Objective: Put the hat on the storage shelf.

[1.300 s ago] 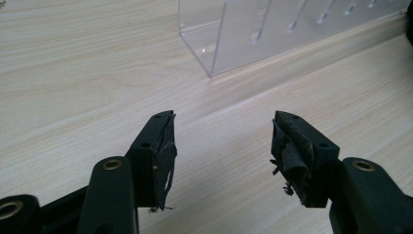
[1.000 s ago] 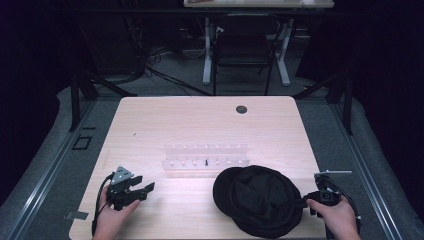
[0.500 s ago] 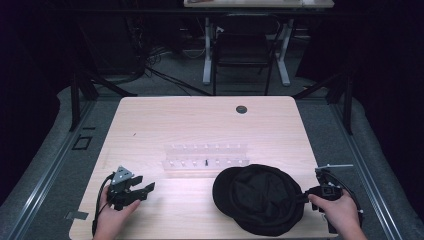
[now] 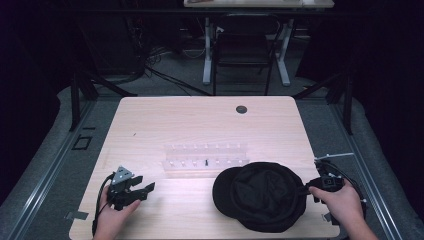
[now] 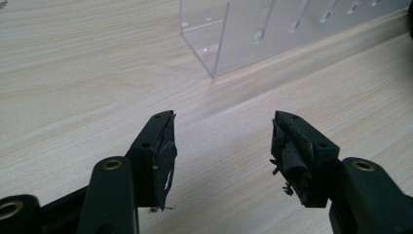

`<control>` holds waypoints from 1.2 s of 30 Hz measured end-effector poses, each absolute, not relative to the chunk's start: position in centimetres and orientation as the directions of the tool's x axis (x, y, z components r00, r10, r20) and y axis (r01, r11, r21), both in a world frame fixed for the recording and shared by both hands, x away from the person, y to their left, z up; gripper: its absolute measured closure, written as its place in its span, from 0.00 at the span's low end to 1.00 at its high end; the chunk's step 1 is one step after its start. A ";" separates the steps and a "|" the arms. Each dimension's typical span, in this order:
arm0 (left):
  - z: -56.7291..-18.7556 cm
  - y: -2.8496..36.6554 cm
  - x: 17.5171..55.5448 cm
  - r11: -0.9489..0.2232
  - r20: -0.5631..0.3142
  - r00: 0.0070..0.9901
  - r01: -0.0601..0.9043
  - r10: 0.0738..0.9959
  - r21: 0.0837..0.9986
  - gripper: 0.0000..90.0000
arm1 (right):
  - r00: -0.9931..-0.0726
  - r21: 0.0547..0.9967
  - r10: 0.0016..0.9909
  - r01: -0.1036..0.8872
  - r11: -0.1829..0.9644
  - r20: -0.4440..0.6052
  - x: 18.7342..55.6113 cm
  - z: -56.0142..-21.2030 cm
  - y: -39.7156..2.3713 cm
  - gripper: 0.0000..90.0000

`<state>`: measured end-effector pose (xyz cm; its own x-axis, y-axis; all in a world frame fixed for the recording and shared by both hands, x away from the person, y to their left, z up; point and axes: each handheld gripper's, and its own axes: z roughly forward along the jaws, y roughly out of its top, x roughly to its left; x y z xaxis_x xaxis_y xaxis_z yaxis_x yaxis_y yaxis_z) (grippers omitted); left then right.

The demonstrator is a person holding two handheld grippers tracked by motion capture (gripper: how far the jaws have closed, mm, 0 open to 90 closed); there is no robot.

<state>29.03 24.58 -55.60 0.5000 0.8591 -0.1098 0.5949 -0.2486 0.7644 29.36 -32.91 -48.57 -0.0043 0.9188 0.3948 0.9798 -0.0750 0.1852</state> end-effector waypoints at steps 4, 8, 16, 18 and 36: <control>-55.6 24.5 29.0 -0.253 -0.107 0.502 0.595 0.858 0.763 0.47 | -0.028 0.197 0.925 0.979 -0.051 0.379 29.4 -47.3 -32.5 0.97; -55.5 24.6 29.0 -0.255 -0.108 0.502 0.600 0.858 0.758 0.47 | -0.047 0.194 0.929 0.981 -0.027 0.368 29.4 -46.4 -32.2 0.97; -55.5 24.6 29.0 -0.256 -0.107 0.501 0.600 0.859 0.758 0.47 | -0.053 0.208 0.926 0.978 -0.028 0.375 29.4 -45.3 -31.7 0.97; -55.6 24.6 29.0 -0.251 -0.107 0.500 0.596 0.860 0.763 0.47 | -0.059 0.214 0.926 0.977 -0.024 0.374 29.5 -44.7 -31.3 0.97; -55.6 24.6 29.0 -0.248 -0.107 0.498 0.592 0.861 0.767 0.47 | -0.080 0.217 0.888 0.976 -0.023 0.454 29.5 -41.5 -30.1 0.97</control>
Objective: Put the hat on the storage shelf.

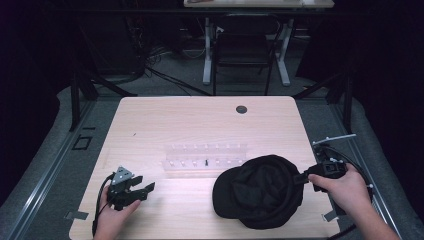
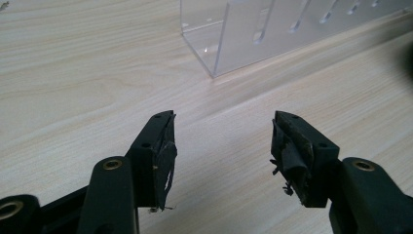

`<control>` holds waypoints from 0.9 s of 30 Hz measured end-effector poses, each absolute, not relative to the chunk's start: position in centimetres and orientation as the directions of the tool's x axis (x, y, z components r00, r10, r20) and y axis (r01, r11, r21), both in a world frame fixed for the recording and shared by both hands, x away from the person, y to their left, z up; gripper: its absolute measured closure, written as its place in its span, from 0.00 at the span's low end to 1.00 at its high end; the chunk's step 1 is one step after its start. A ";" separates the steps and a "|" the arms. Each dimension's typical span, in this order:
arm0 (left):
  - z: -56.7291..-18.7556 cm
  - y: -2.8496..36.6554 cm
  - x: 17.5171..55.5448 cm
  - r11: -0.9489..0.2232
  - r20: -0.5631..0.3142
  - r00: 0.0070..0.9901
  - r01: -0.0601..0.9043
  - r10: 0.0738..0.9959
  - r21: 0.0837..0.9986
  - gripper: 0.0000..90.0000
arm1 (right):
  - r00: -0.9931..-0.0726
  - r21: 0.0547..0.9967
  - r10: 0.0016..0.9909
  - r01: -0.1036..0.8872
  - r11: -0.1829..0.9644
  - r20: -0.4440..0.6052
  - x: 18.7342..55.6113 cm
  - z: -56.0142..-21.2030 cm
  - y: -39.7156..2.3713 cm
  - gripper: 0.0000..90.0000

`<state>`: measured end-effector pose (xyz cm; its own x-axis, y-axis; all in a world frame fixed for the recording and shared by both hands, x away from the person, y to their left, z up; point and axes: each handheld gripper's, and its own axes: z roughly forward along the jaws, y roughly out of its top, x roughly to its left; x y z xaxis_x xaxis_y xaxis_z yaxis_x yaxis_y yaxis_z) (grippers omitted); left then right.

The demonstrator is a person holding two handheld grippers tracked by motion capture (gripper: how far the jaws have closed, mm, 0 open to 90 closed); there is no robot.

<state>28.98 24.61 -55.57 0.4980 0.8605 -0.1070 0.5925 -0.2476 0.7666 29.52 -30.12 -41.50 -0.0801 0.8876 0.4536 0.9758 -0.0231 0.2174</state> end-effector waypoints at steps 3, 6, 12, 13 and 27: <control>-55.5 24.6 29.0 -0.250 -0.105 0.499 0.593 0.860 0.766 0.47 | -0.096 0.208 0.867 0.978 -0.009 0.489 29.7 -41.0 -30.2 0.97; -55.5 24.6 29.0 -0.253 -0.104 0.498 0.596 0.861 0.762 0.47 | -0.093 0.203 0.848 0.979 -0.018 0.522 29.8 -40.6 -30.1 0.97; -55.6 24.6 29.0 -0.248 -0.104 0.496 0.592 0.862 0.766 0.47 | -0.087 0.198 0.800 0.979 -0.040 0.594 30.0 -39.9 -29.8 0.97; -55.6 24.6 29.0 -0.249 -0.103 0.496 0.592 0.862 0.766 0.47 | -0.086 0.194 0.791 0.980 -0.042 0.606 30.0 -39.8 -29.8 0.97; -55.6 24.6 29.0 -0.248 -0.101 0.493 0.591 0.864 0.767 0.47 | -0.099 0.200 0.691 0.977 -0.068 0.716 30.3 -39.0 -29.4 0.97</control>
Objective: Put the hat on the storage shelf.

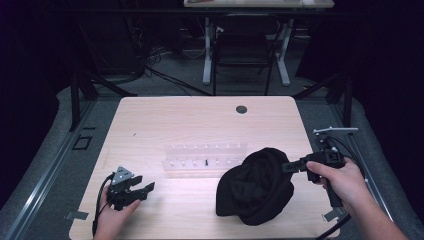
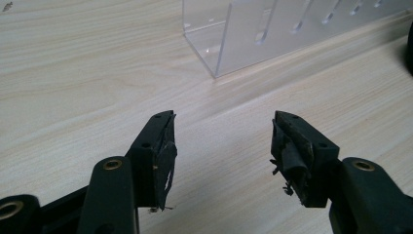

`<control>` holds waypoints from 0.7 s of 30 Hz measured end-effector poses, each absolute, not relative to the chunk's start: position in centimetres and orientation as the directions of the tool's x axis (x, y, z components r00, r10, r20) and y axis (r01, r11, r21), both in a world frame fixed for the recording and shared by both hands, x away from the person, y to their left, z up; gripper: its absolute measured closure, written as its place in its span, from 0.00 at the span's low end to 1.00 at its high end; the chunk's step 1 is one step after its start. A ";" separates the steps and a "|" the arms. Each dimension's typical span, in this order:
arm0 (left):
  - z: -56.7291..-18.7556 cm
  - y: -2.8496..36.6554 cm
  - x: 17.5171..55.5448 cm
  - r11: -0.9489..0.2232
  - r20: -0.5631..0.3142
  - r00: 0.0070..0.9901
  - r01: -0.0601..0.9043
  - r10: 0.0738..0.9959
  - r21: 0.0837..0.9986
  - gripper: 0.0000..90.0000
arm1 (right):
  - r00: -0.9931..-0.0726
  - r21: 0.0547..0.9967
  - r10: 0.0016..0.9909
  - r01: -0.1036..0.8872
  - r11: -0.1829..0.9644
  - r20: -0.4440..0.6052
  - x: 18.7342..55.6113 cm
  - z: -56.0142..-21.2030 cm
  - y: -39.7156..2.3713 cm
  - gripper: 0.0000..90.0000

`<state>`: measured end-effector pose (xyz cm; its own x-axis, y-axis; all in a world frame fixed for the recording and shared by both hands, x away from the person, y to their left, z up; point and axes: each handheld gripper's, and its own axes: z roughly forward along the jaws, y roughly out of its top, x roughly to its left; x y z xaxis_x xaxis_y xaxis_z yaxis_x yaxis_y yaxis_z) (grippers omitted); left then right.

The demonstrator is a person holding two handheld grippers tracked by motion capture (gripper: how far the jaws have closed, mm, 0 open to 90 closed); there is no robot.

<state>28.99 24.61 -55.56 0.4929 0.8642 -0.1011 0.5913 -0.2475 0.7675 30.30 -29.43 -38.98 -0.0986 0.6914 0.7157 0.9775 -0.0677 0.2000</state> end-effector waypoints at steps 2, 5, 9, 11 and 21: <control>-55.6 24.6 29.0 -0.247 -0.101 0.492 0.591 0.865 0.768 0.47 | -0.098 0.205 0.667 0.975 -0.084 0.739 30.3 -38.8 -29.3 0.97; -55.6 24.6 29.0 -0.247 -0.101 0.492 0.591 0.864 0.767 0.47 | -0.116 0.215 0.646 0.974 -0.076 0.754 30.3 -38.4 -29.1 0.97; -55.5 24.6 29.0 -0.246 -0.102 0.493 0.590 0.864 0.769 0.47 | -0.133 0.225 0.620 0.972 -0.072 0.773 30.3 -38.0 -28.9 0.97; -55.5 24.6 29.0 -0.246 -0.102 0.493 0.591 0.864 0.768 0.47 | -0.129 0.226 0.616 0.971 -0.082 0.777 30.3 -37.9 -28.7 0.98; -55.5 24.6 29.0 -0.249 -0.101 0.494 0.592 0.863 0.767 0.47 | -0.174 0.254 0.576 0.965 -0.060 0.799 30.4 -36.4 -27.9 0.98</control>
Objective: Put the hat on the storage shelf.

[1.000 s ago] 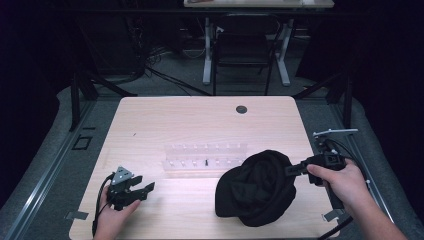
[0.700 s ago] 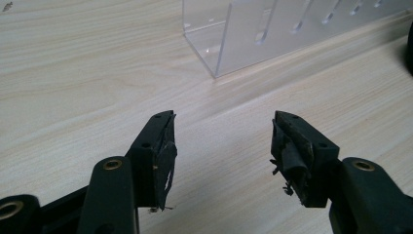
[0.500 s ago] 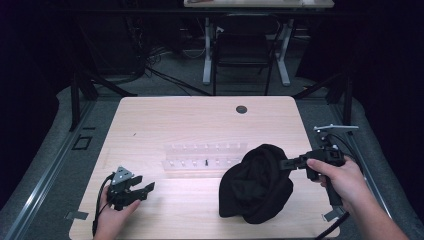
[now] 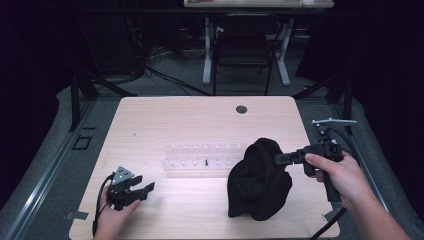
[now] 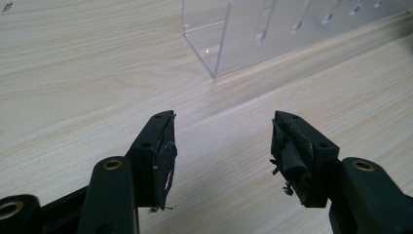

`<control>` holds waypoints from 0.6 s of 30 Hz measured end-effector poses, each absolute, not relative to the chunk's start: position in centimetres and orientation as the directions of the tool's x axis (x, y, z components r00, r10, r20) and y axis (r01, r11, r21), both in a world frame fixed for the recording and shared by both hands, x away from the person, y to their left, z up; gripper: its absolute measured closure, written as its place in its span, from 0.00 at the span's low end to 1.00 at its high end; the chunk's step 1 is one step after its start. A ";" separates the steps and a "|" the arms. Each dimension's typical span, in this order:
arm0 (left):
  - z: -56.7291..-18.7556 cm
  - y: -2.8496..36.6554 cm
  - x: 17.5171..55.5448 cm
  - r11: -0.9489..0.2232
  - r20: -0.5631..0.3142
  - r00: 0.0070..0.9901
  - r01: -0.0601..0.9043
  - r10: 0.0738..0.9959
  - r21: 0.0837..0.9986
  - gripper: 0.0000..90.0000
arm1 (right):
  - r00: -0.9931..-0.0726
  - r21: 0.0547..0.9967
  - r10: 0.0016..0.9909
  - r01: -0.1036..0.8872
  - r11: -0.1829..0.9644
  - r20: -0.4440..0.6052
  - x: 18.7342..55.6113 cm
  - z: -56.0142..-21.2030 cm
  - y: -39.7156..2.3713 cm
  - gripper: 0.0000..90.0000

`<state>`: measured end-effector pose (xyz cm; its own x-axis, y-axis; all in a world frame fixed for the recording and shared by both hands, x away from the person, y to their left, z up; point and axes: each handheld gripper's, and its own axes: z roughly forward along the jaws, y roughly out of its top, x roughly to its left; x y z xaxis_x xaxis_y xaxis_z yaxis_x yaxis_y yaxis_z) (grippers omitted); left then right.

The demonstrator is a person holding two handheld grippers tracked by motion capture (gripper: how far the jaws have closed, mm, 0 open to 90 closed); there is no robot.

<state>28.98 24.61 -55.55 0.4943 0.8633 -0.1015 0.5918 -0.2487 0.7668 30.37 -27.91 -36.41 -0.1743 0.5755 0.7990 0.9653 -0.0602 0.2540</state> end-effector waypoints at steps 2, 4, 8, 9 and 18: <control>-55.6 24.6 29.0 -0.248 -0.102 0.494 0.591 0.863 0.767 0.47 | -0.173 0.254 0.575 0.965 -0.062 0.800 30.4 -36.3 -27.9 0.98; -55.6 24.6 29.0 -0.247 -0.102 0.493 0.591 0.864 0.768 0.47 | -0.183 0.265 0.571 0.962 -0.064 0.801 30.3 -35.8 -28.0 0.98; -55.6 24.6 29.0 -0.248 -0.103 0.494 0.592 0.863 0.767 0.47 | -0.192 0.280 0.563 0.957 -0.073 0.804 30.3 -35.2 -28.3 0.98; -55.6 24.5 29.0 -0.244 -0.105 0.492 0.592 0.864 0.768 0.47 | -0.193 0.283 0.562 0.956 -0.076 0.804 30.3 -35.1 -28.4 0.98; -55.6 24.5 29.0 -0.246 -0.104 0.493 0.593 0.864 0.767 0.47 | -0.218 0.318 0.547 0.944 -0.092 0.808 30.4 -33.8 -28.7 0.98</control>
<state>29.01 24.48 -55.63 0.4930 0.8637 -0.1045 0.5928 -0.2456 0.7669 30.38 -28.72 -33.76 -0.2183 0.5475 0.8078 0.9438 -0.0922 0.3175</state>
